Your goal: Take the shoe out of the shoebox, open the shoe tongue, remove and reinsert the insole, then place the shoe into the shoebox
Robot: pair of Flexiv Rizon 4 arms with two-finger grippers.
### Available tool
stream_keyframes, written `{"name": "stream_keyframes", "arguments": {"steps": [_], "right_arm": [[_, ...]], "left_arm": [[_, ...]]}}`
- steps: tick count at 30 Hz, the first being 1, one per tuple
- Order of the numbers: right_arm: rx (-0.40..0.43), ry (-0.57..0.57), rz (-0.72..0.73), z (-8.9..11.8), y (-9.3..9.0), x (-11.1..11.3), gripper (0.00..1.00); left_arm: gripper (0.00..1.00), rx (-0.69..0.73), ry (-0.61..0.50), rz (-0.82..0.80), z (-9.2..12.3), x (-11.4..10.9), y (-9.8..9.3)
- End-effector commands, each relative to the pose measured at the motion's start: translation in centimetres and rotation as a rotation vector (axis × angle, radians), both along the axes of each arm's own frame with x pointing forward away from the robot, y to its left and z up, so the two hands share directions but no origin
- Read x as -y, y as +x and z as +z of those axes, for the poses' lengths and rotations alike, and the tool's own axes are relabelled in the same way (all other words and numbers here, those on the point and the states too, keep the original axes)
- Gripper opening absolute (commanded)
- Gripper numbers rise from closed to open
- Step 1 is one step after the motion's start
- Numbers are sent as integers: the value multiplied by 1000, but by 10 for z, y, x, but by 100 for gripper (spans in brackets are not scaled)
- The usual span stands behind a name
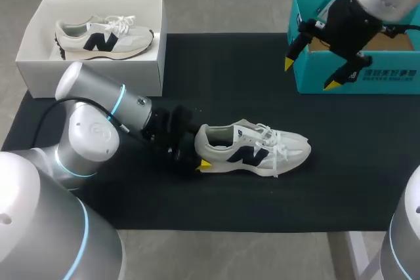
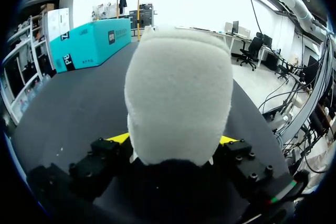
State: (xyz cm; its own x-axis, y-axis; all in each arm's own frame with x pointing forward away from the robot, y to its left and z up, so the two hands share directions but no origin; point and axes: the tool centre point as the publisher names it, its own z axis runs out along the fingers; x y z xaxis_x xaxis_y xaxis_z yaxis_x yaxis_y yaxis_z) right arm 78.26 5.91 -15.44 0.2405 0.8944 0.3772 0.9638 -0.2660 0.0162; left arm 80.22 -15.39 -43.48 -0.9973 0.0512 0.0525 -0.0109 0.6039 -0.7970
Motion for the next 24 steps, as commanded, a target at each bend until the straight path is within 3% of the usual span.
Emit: {"name": "stream_keyframes", "arguments": {"steps": [1, 11, 24], "right_arm": [[-49, -157, -14, -11, 5, -29, 100], [-99, -241, -1, -55, -5, -63, 100], [-197, -373, 42, -95, -2, -96, 100]], "left_arm": [[0, -1, 1, -1, -3, 2, 0], [0, -1, 1, -1, -3, 2, 0], [0, -1, 1, -1, -3, 2, 0]]}}
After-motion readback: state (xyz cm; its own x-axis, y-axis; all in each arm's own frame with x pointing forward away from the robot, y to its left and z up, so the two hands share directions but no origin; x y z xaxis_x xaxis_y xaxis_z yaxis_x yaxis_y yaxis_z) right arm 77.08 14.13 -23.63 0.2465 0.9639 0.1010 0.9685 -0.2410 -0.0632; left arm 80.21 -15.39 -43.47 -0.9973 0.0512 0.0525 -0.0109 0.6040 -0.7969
